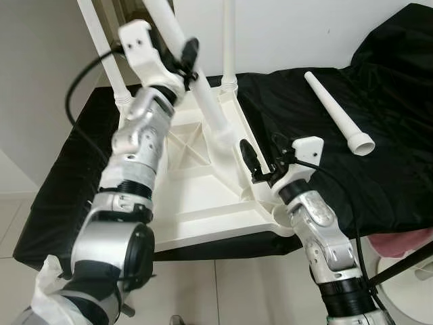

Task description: Building children table

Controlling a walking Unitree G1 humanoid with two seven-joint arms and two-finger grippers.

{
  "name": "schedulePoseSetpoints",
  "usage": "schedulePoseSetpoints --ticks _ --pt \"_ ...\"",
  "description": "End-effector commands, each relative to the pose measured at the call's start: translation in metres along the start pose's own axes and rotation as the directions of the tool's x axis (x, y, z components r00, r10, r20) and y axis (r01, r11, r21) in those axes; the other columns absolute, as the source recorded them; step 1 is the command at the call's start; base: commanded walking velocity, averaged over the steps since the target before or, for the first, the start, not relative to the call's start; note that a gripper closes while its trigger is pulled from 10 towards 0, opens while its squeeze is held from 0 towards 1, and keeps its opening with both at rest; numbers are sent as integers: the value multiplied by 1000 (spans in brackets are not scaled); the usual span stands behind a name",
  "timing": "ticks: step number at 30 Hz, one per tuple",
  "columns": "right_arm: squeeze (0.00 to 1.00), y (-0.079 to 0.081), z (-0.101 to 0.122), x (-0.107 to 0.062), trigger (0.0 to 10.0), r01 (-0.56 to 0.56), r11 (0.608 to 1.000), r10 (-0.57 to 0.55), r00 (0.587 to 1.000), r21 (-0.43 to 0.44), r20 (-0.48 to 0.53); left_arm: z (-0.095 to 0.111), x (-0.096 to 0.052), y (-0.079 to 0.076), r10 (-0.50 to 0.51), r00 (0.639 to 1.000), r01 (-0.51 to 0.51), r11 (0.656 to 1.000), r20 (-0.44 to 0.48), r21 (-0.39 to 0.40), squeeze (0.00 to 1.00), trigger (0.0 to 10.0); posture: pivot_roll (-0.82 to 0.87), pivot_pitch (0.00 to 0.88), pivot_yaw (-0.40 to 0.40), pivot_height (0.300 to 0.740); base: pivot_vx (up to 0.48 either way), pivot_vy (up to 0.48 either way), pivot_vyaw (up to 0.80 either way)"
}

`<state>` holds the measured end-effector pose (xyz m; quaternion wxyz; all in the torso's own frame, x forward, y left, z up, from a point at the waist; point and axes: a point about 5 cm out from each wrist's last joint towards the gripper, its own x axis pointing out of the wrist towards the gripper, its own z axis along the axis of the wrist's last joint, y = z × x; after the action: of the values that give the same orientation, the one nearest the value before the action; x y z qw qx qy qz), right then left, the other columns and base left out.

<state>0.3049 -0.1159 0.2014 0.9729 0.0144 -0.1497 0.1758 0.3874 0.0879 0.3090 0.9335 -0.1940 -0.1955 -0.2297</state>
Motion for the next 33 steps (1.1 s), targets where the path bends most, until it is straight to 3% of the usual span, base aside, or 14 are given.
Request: schedulePoseSetpoints --ticks 1,3,5,8,9,11,14,25,33 --pt "0 2 -3 2 10000 -3 1000 2 1000 -13 -25 10 1 -5 -20 998 18 999 51 42 0 10000 -60 14 88 740 0 0 0" --pt "0 2 0 10 10000 -24 992 21 999 -122 -25 5 -1 -18 -61 997 57 996 56 74 0 10000 -58 21 83 740 0 0 0" --pt "0 2 0 10 10000 -24 992 21 999 -122 -25 5 -1 -18 -61 997 57 996 56 74 0 10000 -58 21 83 740 0 0 0" --pt "0 3 -2 15 10000 -54 986 47 998 -157 -49 1 -4 -28 -87 995 82 993 56 82 0 10000 -54 22 79 740 0 0 0" --pt "0 3 -4 18 10000 -68 976 54 996 -206 -71 -4 -7 -39 -103 993 99 992 53 81 0 10000 -51 21 76 740 0 0 0" --pt "0 3 -4 18 10000 -68 976 54 996 -206 -71 -4 -7 -39 -103 993 99 992 53 81 0 10000 -51 21 76 740 0 0 0" --pt "0 3 -8 22 10000 -63 970 43 995 -236 -88 -12 -11 -53 -139 989 136 988 42 74 0 10000 -51 21 76 740 0 0 0" --pt "0 0 -11 37 10000 -40 961 4 992 -275 -128 -22 -15 -77 -188 982 186 981 31 60 0 10000 -55 14 74 740 0 0 0" --pt "0 0 -11 48 10000 -24 953 -19 990 -301 -138 -24 -18 -83 -199 980 197 978 24 64 0 10000 -52 15 72 740 0 0 0"
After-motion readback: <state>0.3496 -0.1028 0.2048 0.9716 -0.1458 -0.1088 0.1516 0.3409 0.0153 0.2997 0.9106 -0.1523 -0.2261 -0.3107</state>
